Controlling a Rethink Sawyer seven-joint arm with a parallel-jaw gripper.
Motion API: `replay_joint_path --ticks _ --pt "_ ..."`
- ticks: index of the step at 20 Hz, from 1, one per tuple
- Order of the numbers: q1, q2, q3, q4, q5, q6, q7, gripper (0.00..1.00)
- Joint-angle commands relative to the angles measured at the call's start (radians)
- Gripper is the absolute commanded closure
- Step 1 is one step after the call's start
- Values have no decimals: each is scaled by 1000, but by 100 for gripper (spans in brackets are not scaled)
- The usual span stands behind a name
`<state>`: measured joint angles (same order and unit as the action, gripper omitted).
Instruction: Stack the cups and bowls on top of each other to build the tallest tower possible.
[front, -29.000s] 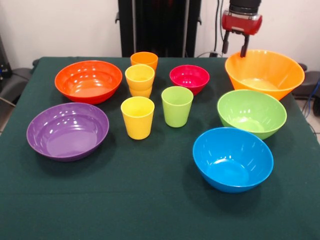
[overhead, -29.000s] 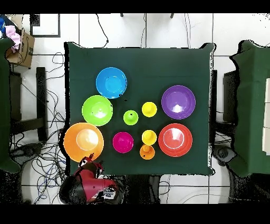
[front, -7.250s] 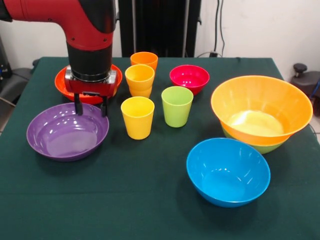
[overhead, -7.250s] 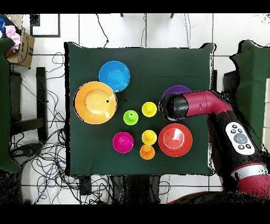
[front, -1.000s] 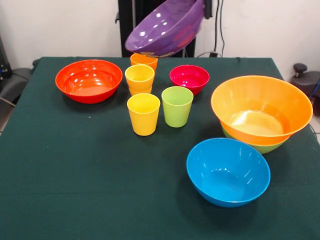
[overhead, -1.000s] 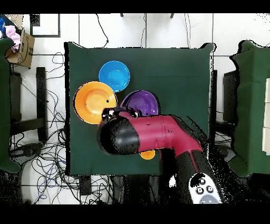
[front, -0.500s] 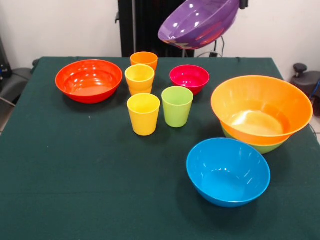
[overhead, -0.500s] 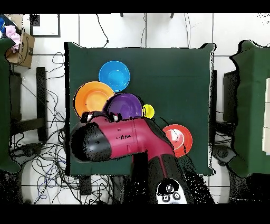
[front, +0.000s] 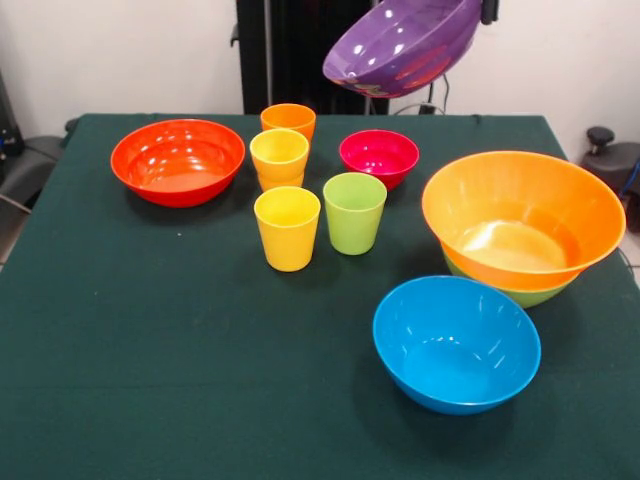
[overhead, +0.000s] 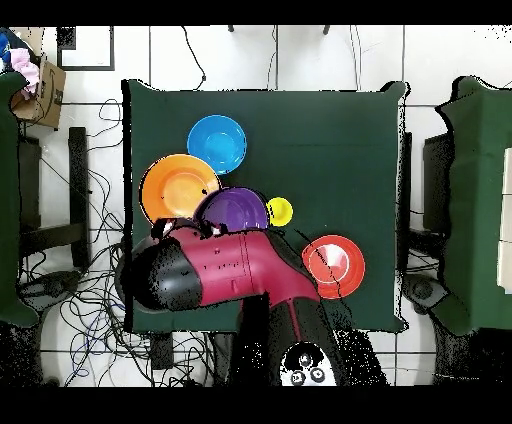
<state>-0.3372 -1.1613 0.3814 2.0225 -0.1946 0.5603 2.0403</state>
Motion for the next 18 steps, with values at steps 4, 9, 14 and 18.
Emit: replay_joint_path --ticks 4,9,14,18 --pt "75 114 -106 29 -13 -84 210 100" --pt "132 179 -159 22 -26 -172 253 100" --pt "166 220 -194 10 0 -218 262 100" --pt "157 251 -193 3 6 -254 235 100"
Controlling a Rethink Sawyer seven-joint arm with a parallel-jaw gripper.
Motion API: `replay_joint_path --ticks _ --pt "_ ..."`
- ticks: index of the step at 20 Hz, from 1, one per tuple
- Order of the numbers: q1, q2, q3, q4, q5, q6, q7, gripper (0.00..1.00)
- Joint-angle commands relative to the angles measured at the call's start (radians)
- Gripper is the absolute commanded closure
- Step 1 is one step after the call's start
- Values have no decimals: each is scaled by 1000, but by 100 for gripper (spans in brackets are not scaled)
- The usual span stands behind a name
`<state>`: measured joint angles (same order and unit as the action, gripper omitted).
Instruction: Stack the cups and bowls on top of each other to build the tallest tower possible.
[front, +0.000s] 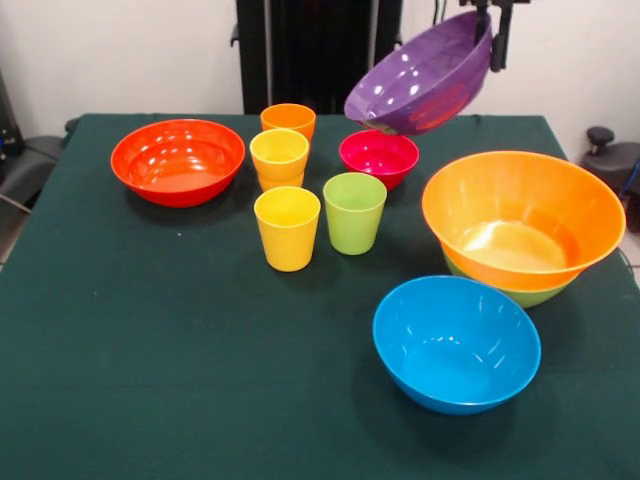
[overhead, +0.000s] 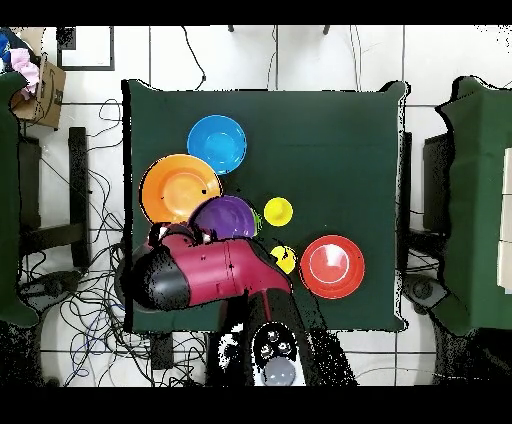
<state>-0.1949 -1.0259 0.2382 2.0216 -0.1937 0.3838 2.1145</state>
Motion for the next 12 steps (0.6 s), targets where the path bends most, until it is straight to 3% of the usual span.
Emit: replay_joint_path --ticks 1,7,12 --pt "8 129 -42 1 9 -89 153 100" --pt "79 153 -87 -26 34 -110 195 100" --pt "68 197 -83 -26 40 -172 174 100"
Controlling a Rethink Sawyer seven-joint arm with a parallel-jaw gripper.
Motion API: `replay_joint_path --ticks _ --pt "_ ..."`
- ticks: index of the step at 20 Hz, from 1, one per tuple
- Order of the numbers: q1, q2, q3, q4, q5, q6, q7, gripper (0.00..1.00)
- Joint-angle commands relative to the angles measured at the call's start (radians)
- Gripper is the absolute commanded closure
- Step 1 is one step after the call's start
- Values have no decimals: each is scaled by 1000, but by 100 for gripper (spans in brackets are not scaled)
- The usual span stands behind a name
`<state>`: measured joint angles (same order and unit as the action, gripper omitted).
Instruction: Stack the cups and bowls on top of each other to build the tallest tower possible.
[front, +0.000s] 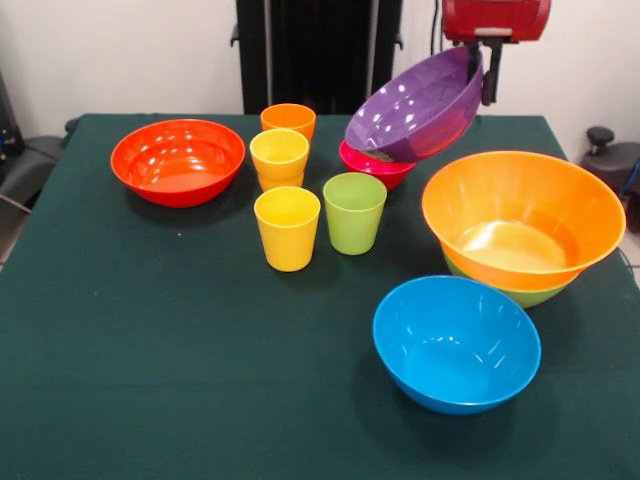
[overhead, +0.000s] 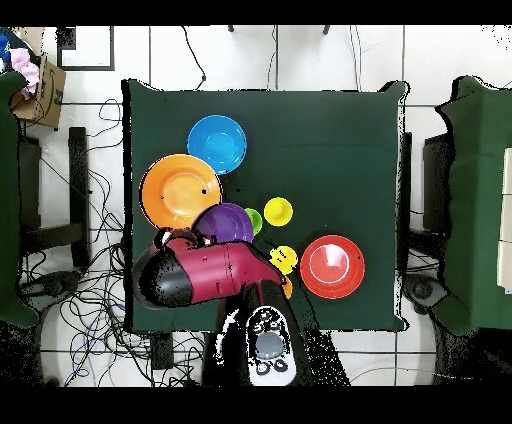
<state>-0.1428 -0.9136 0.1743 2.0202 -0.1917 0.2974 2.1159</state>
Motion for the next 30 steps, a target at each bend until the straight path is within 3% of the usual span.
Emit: replay_joint_path --ticks 1,9,20,30 --pt "2 97 -9 -19 39 -108 167 100" --pt "8 78 -22 -15 54 -94 157 100" --pt "-46 18 6 -9 61 -19 93 100" --pt "31 5 -46 -50 70 22 117 100"
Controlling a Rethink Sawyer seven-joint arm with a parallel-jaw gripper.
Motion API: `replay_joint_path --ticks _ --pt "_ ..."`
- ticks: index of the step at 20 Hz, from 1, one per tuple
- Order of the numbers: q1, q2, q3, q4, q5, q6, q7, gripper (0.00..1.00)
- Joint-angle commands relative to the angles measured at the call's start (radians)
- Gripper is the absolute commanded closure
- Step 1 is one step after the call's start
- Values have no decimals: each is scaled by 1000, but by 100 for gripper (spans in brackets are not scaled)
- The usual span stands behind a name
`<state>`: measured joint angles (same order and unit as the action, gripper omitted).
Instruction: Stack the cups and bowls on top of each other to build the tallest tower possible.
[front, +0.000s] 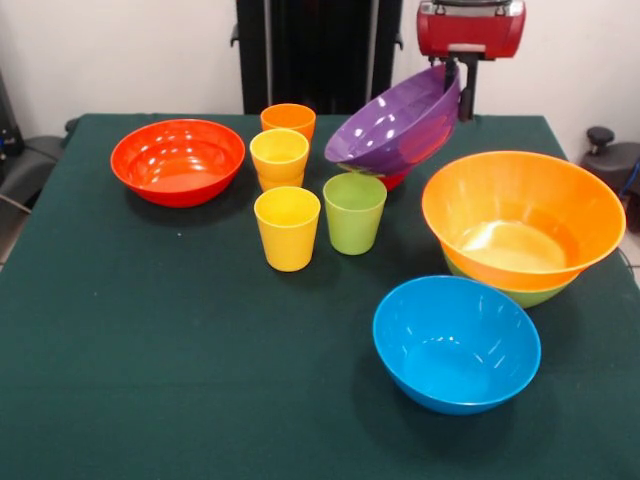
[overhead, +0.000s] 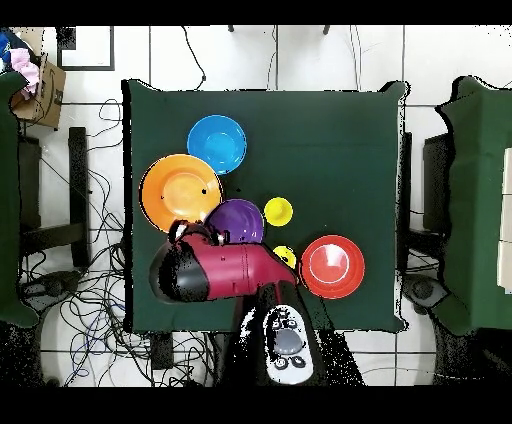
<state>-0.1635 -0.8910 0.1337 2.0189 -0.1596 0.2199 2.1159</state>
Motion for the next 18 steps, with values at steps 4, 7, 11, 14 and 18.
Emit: replay_joint_path --ticks 4,7,11,14,18 --pt "103 -26 -32 -101 59 162 134 100" --pt "142 -26 -54 -136 75 198 150 100" --pt "201 26 -104 -187 84 176 176 100" --pt "233 58 -130 -217 100 167 186 100" --pt "267 91 -165 -250 116 160 192 100"
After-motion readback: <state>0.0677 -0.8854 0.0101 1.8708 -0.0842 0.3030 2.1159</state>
